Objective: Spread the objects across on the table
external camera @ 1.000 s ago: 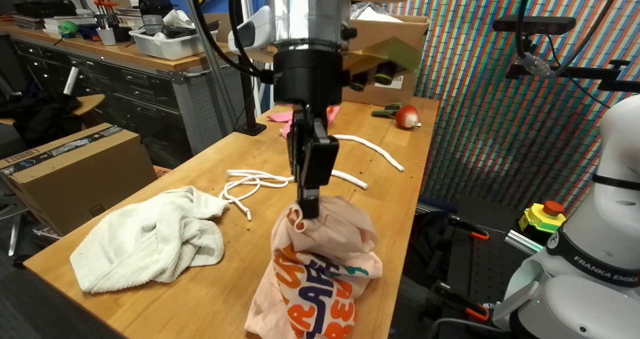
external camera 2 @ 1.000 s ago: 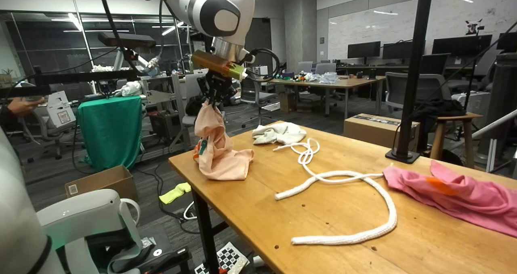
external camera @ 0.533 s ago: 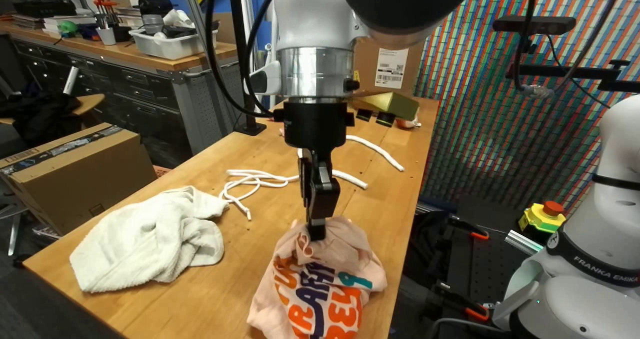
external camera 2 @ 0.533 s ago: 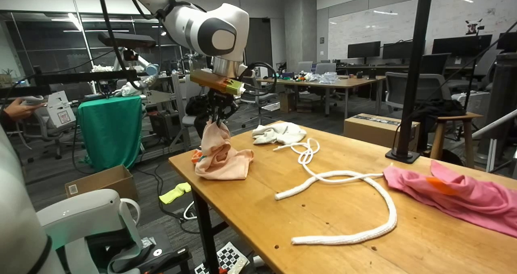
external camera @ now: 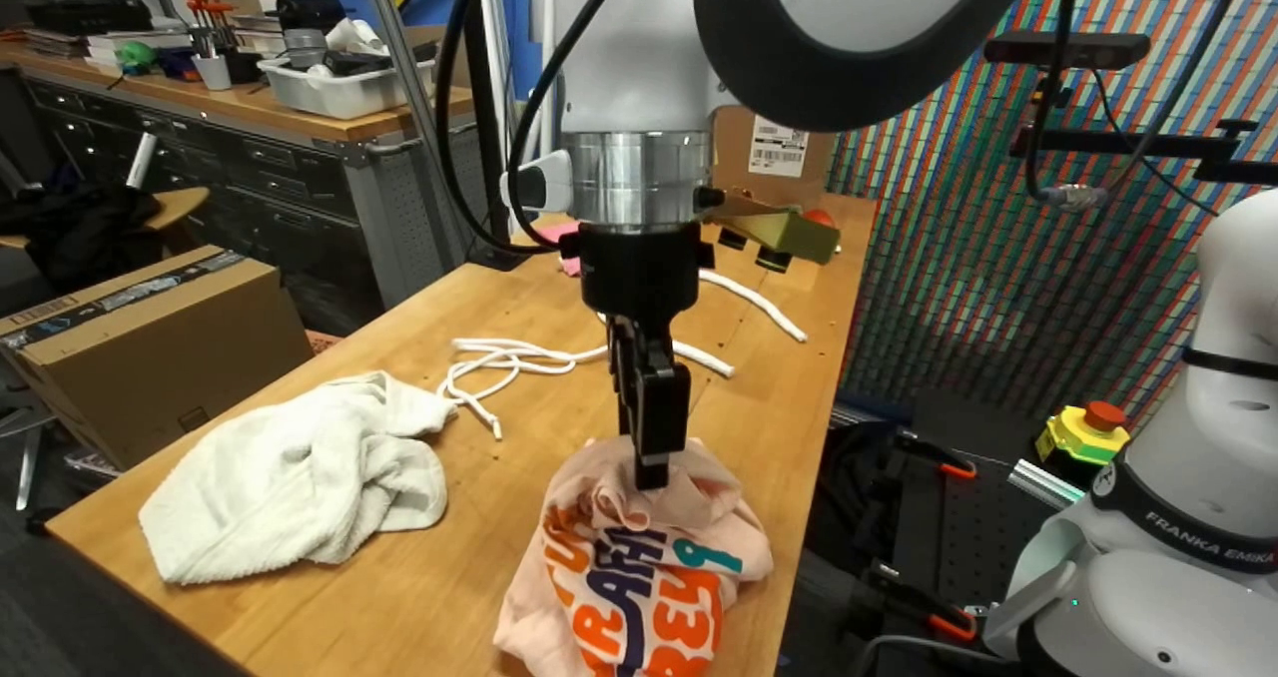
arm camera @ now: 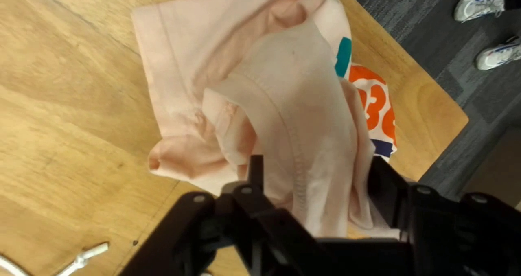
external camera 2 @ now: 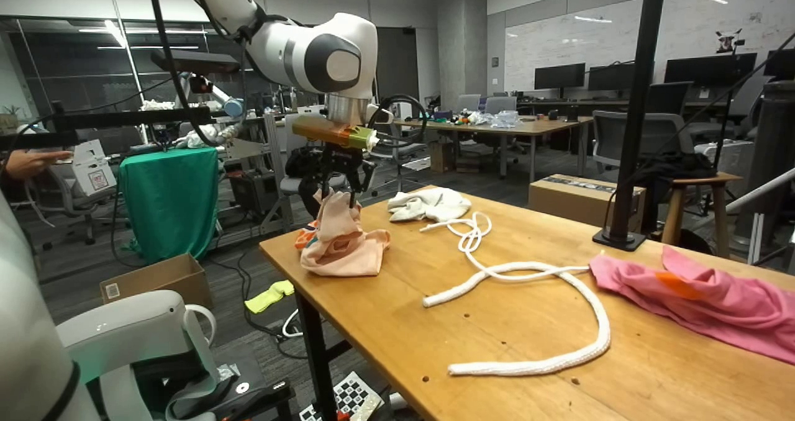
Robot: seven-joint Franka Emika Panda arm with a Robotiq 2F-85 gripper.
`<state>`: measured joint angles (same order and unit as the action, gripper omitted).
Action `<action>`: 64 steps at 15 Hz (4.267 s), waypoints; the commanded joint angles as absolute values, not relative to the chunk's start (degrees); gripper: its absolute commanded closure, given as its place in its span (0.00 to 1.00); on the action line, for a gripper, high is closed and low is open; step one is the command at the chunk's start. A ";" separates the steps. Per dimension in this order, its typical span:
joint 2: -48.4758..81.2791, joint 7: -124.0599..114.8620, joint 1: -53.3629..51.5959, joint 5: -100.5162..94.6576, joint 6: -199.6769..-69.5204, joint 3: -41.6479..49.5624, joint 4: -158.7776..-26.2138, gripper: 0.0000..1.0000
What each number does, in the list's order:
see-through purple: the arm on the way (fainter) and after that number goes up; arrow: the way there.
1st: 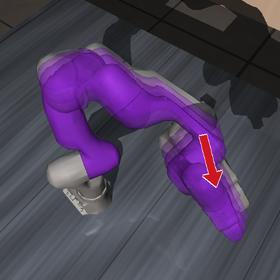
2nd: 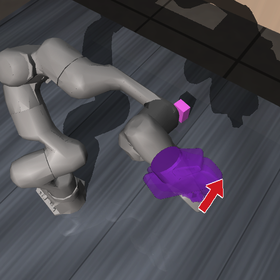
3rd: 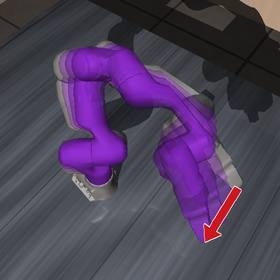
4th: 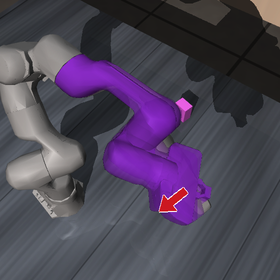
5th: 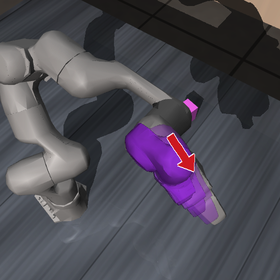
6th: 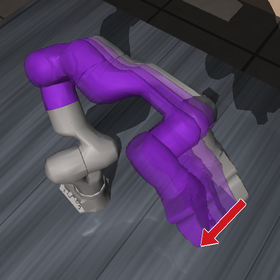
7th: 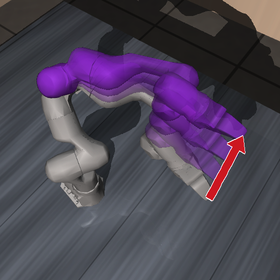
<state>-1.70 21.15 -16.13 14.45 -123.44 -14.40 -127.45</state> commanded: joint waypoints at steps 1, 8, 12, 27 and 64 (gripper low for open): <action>-2.82 17.68 -15.32 10.24 -125.84 -14.22 -126.50 0.03; -3.30 12.44 -12.19 4.63 -131.39 -11.50 -123.50 0.00; -1.96 9.80 -11.15 1.19 -136.64 -10.79 -123.31 0.00; 13.56 -1.82 -14.60 -17.06 -137.56 -11.17 -112.38 0.00; 34.63 -8.20 -18.58 -34.51 -142.87 3.11 -95.09 0.00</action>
